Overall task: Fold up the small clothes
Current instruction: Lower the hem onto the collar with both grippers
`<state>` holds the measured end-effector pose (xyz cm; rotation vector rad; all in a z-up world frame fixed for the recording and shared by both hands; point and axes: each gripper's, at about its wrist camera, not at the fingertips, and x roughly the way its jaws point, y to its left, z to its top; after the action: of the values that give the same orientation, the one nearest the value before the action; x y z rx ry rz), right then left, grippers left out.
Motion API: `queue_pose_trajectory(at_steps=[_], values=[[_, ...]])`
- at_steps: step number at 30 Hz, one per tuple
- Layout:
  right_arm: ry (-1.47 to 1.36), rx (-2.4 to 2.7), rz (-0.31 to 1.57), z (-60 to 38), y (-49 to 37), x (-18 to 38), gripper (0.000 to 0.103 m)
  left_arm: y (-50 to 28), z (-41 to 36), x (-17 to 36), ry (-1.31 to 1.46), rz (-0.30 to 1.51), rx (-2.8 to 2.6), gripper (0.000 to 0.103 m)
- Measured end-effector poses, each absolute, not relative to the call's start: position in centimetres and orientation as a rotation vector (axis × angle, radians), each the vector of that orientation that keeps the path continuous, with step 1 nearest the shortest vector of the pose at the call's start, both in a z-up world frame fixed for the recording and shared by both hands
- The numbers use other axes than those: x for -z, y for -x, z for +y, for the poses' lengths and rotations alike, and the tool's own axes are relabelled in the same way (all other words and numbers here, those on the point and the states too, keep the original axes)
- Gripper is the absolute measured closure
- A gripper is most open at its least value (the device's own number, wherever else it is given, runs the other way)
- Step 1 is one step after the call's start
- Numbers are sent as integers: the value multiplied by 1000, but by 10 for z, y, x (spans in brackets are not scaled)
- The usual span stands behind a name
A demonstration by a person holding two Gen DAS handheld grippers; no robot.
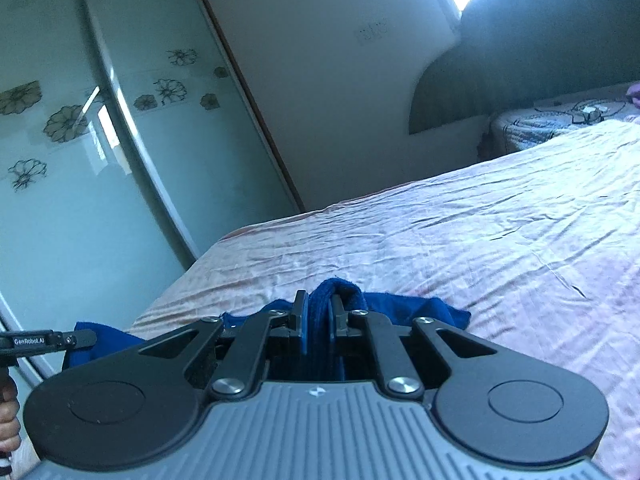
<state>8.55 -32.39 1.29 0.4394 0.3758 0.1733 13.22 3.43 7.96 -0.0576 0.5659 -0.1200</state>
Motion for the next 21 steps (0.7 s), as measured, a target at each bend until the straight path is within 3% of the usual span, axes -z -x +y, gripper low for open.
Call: queue_pose_trajectory(at_steps=[21], values=[[-506,-124,512,-337,-184,29,93,-230,18,-32,-9,738,74,90]])
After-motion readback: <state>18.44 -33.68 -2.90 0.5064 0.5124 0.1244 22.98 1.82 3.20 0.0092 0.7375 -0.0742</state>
